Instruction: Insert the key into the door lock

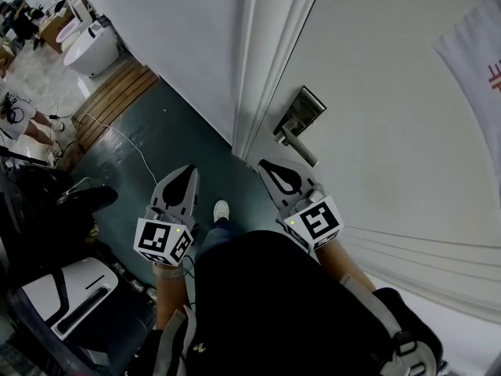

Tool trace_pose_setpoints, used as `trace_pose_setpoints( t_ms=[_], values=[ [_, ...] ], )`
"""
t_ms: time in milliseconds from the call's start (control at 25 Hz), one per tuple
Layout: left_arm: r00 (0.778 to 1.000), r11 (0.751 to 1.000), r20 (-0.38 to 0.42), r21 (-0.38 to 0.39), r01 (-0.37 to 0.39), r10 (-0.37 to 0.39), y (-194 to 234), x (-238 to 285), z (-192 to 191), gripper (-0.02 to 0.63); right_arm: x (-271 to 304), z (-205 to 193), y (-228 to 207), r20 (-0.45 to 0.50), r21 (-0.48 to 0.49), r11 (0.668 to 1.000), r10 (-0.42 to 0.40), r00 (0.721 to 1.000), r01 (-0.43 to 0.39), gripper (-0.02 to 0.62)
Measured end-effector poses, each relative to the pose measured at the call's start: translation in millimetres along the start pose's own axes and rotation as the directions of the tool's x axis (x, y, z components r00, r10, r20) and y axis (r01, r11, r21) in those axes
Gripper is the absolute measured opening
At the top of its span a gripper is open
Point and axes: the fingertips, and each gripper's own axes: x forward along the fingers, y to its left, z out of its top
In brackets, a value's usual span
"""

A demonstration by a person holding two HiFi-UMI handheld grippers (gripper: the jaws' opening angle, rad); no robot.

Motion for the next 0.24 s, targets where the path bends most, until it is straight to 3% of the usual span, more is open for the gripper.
trace_pose_setpoints(
  t_ms=[240],
  values=[
    [0.999,0.999,0.003,-0.004,0.038,-0.038,-7.8,5.8,1.0,0.008,-5.9,-3.7,-6.7,-0.008,0.011,1.0,-0.019,1.0,0.019,0.017]
  ],
)
